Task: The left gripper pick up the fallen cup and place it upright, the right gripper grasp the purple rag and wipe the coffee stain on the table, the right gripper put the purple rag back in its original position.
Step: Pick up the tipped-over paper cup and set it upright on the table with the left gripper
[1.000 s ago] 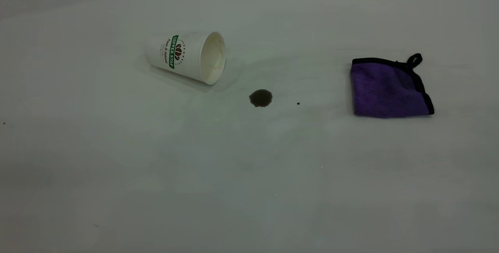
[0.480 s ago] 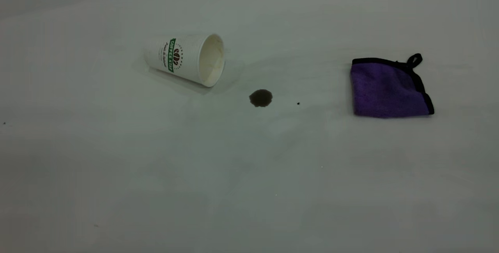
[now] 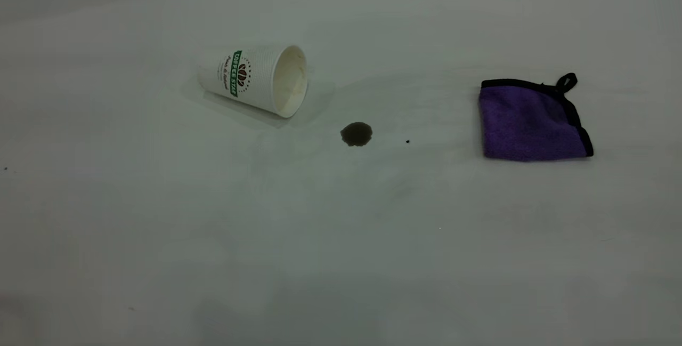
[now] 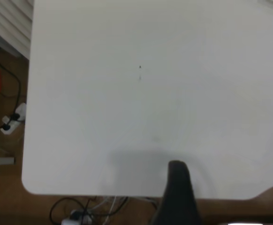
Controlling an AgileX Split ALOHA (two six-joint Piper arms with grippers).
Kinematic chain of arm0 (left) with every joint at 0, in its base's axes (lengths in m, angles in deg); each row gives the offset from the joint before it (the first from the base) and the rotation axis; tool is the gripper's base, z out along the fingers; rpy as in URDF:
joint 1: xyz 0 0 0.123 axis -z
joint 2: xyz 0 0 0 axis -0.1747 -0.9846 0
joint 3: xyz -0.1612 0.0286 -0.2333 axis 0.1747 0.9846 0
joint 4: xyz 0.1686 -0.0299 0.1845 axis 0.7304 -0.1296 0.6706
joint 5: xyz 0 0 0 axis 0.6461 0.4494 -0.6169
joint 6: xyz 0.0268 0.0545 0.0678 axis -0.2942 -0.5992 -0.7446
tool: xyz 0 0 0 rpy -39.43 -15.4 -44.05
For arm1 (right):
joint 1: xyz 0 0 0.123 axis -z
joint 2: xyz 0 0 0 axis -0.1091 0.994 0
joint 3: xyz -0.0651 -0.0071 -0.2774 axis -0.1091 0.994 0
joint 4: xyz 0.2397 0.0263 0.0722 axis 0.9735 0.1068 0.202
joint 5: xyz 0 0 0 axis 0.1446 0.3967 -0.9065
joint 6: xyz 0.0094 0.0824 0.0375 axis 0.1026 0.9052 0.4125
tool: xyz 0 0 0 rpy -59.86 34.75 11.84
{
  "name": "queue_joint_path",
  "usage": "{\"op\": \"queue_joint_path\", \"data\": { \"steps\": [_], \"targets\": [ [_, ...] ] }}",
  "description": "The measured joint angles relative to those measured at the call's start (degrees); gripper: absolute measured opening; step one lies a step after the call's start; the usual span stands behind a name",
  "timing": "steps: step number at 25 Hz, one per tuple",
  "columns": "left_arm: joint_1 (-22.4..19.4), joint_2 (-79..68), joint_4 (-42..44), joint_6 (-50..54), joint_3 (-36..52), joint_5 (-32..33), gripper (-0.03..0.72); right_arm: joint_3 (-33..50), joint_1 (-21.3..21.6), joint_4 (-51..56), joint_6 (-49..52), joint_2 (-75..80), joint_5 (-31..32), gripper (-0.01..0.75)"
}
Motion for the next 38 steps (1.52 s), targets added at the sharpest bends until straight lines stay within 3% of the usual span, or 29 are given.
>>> {"op": "queue_joint_path", "data": {
  "steps": [5,8,16,21,28,38],
  "targets": [
    [3.02,-15.21,0.36,0.33,-3.61,-4.74,0.677,0.0,0.0,0.0,0.0,0.0,0.0,0.238],
    [8.91,-23.3,4.41,4.43,-6.02,-6.64,0.677,0.0,0.0,0.0,0.0,0.0,0.0,0.238],
    [29.37,-46.0,22.72,25.41,-16.44,-5.09,0.668,0.0,0.0,0.0,0.0,0.0,0.0,0.238],
    [36.99,-61.0,26.64,30.38,-25.21,-4.0,0.657,0.0,0.0,0.0,0.0,0.0,0.0,0.238],
    [41.26,-78.65,32.45,31.39,-37.5,-3.48,0.644,0.0,0.0,0.0,0.0,0.0,0.0,0.238],
    [41.69,-96.21,39.66,31.68,-54.22,-2.68,0.638,0.0,0.0,0.0,0.0,0.0,0.0,0.238]
  ]
}}
